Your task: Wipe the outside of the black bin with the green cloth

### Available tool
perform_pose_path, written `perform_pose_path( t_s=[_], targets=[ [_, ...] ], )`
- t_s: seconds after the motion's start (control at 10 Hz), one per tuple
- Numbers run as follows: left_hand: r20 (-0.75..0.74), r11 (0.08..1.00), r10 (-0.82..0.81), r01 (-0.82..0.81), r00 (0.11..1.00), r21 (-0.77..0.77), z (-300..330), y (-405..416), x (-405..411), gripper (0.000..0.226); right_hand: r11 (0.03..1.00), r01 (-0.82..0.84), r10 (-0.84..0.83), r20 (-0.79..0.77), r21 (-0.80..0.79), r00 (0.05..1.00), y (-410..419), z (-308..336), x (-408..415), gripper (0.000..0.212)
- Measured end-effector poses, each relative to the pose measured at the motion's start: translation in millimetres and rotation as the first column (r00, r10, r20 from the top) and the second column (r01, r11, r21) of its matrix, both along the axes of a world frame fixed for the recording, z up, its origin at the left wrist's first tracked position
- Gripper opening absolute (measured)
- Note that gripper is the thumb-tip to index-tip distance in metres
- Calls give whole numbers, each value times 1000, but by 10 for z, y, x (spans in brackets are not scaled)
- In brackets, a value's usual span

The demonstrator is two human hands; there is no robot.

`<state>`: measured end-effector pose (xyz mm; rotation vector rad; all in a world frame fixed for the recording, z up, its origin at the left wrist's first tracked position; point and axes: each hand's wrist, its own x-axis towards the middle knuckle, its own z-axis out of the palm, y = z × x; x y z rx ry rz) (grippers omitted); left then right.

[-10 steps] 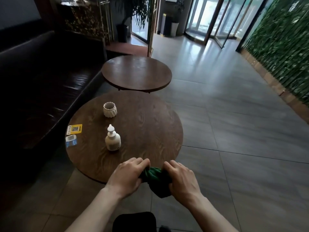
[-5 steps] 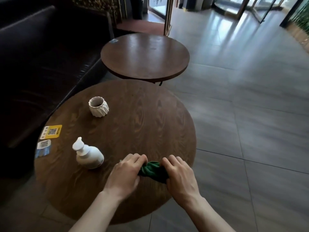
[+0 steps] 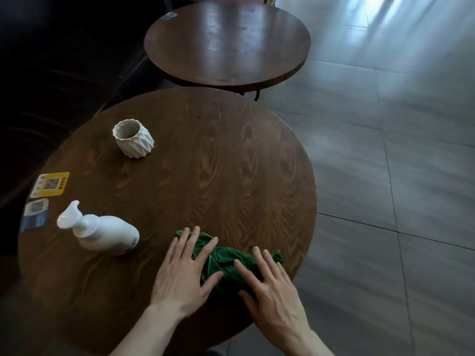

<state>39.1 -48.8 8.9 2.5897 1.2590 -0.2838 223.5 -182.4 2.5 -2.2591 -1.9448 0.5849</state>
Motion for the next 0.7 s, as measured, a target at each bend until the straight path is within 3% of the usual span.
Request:
perform_pose_path(
  t_s=[0.2, 0.5, 0.7],
  targets=[
    [-78, 995, -50, 42, 996, -95, -283, -30, -6, 77, 999, -33, 34, 59, -31, 998, -102, -187, 17, 83],
    [-104, 994, -47, 37, 993, -103, -170, -91, -111, 80, 987, -29, 20, -56, -157, 998, -52, -119, 20, 64],
    [-102, 990, -98, 86, 990, -113, 251, -150, -342, 75, 981, 33, -32, 4, -191, 999, -136, 326, -63, 64]
  ],
)
